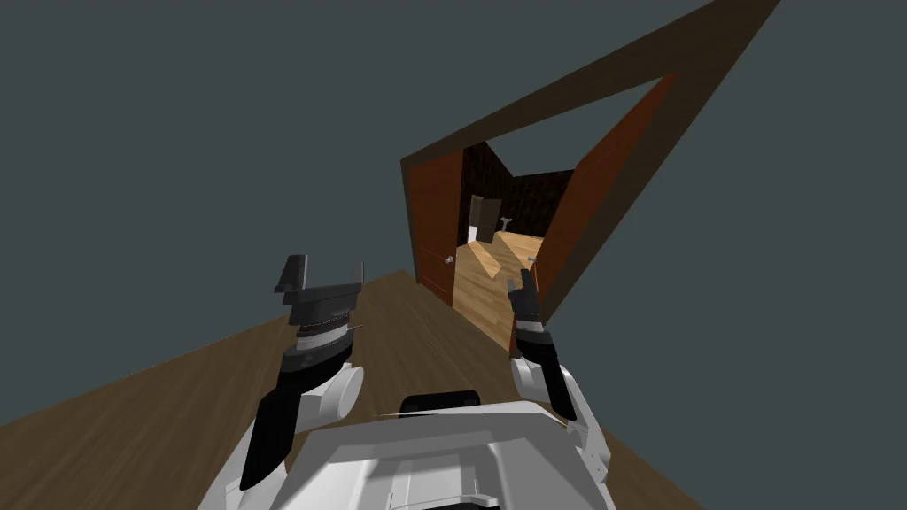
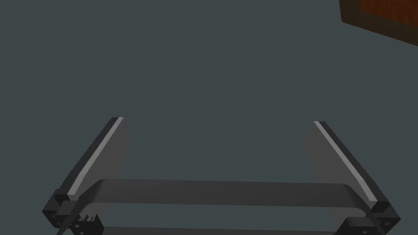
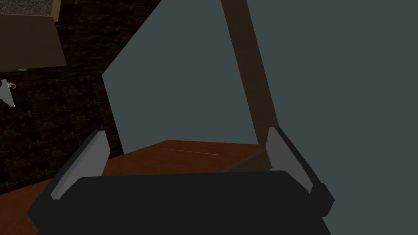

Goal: Push the door open

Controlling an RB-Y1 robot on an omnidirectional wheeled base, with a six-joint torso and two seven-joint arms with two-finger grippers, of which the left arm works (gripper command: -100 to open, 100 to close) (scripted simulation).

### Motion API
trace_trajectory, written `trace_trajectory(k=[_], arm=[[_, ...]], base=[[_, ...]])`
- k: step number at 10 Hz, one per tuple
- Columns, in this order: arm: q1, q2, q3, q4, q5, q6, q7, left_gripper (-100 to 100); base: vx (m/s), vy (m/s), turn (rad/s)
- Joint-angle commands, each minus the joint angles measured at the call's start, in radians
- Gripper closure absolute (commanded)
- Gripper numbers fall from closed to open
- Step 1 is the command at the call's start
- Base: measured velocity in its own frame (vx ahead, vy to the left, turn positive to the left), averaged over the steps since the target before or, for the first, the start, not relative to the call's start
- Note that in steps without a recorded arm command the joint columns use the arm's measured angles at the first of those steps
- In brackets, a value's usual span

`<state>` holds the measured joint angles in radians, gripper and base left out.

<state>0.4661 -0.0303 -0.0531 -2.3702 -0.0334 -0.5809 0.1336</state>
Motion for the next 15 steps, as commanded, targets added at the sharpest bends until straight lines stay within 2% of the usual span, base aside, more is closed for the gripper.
trace_trajectory(k=[1,7,10,15], arm=[[0.001,0.009,-0.004,0.019,0.016,-0.009,0.015,-100],[0.008,0.048,-0.028,0.125,0.106,-0.059,0.098,-100],[0.013,0.068,-0.045,0.197,0.167,-0.093,0.154,-100],[0.018,0.087,-0.064,0.280,0.237,-0.132,0.219,-100]], base=[[0.063,0.016,-0.241],[0.149,0.052,-0.294],[0.127,0.081,-0.294],[0.090,0.073,-0.205]])
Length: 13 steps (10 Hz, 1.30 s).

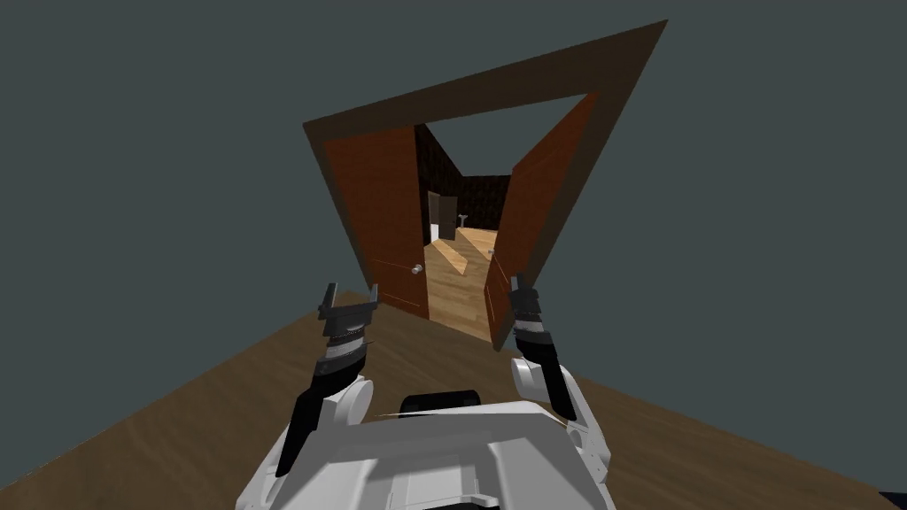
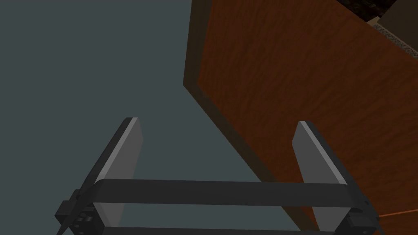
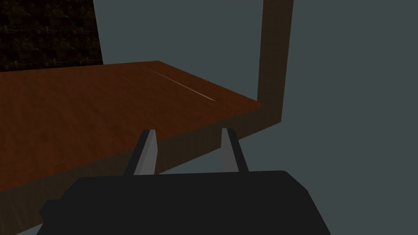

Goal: Push the door open

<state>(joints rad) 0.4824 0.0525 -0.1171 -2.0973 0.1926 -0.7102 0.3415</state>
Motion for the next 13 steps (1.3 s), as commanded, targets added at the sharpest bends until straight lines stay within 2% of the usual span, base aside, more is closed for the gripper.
trace_trajectory(k=[1,4,5,7,8,13], arm=[[0.004,0.011,-0.008,0.044,0.042,-0.020,0.040,-100],[0.008,0.021,-0.021,0.099,0.089,-0.046,0.083,-100],[0.010,0.027,-0.029,0.138,0.122,-0.065,0.114,-100],[0.013,0.033,-0.038,0.177,0.155,-0.083,0.144,-100],[0.015,0.038,-0.047,0.216,0.188,-0.102,0.175,-100],[0.022,0.050,-0.070,0.317,0.273,-0.149,0.254,-100]], base=[[0.088,0.115,-0.364],[0.099,0.095,-0.220],[0.113,0.120,-0.243],[0.084,0.115,-0.306],[0.071,0.103,-0.340],[0.059,0.104,-0.204]])
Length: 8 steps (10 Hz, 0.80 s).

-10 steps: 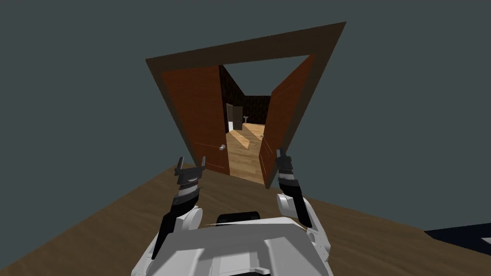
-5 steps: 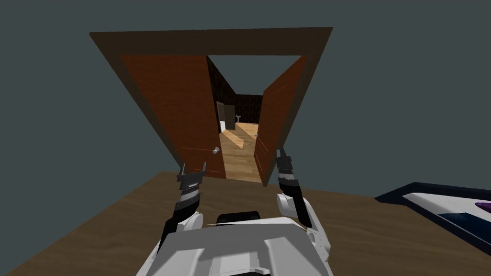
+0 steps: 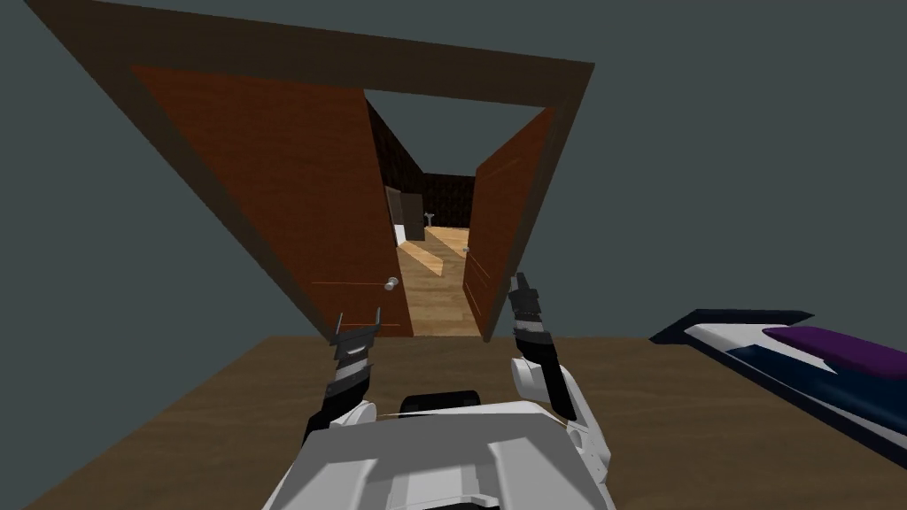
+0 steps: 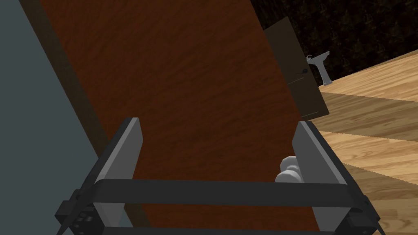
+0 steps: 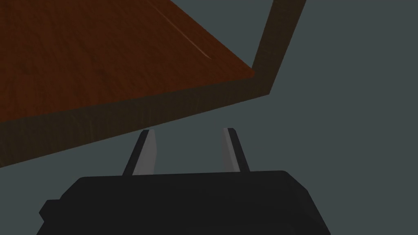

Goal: Push the door open

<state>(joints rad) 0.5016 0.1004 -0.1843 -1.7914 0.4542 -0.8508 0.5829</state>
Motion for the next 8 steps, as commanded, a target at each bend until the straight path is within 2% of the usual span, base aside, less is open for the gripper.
trace_trajectory(k=[1,6,7,8], arm=[[0.004,0.004,-0.008,0.031,0.028,-0.018,0.028,-100],[0.010,0.013,-0.030,0.130,0.113,-0.065,0.106,-100],[0.013,0.015,-0.039,0.169,0.146,-0.083,0.137,-100],[0.013,0.015,-0.039,0.169,0.146,-0.083,0.137,-100]], base=[[0.057,0.107,-0.231],[0.039,0.095,-0.200],[0.038,0.131,-0.367],[0.021,0.124,-0.135]])
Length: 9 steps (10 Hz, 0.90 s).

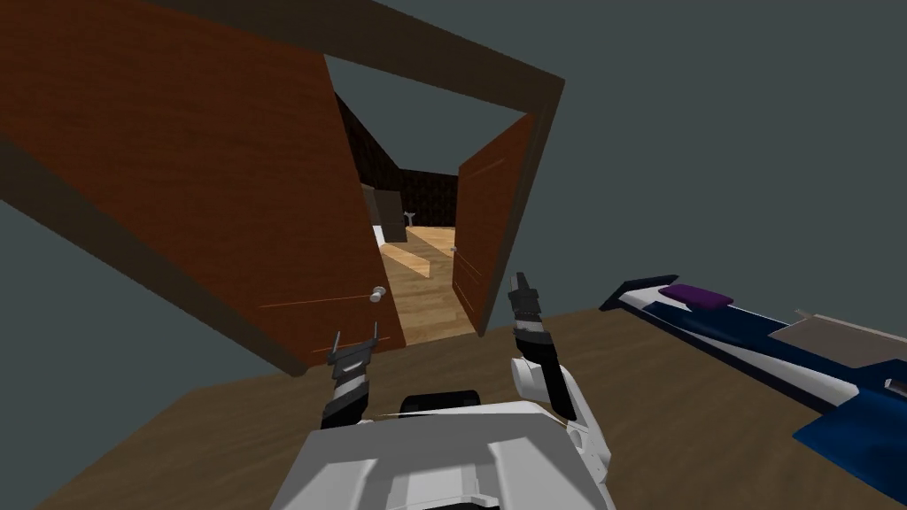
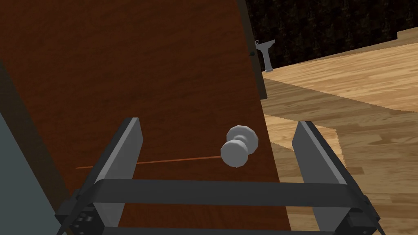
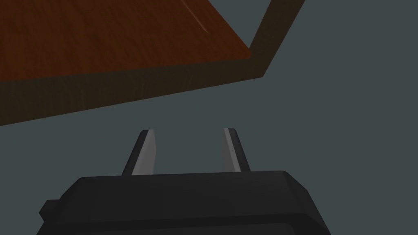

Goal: Push the door open

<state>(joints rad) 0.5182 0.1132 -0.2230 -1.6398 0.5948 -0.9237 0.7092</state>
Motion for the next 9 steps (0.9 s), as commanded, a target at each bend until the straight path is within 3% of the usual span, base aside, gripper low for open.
trace_trajectory(k=[1,3,4,6,7,9], arm=[[-0.002,0.004,-0.005,0.037,0.022,-0.020,0.026,-100],[0.000,0.007,-0.014,0.075,0.053,-0.037,0.055,-100],[0.002,0.009,-0.022,0.112,0.084,-0.055,0.084,-100],[0.005,0.011,-0.030,0.148,0.115,-0.072,0.112,-100],[0.007,0.012,-0.038,0.181,0.143,-0.088,0.138,-100],[0.009,0.014,-0.045,0.215,0.172,-0.103,0.164,-100]], base=[[0.016,0.089,-0.096],[0.031,0.092,-0.205],[0.046,0.145,-0.382],[0.039,0.134,-0.215],[0.039,0.135,-0.353],[0.015,0.149,-0.229]])
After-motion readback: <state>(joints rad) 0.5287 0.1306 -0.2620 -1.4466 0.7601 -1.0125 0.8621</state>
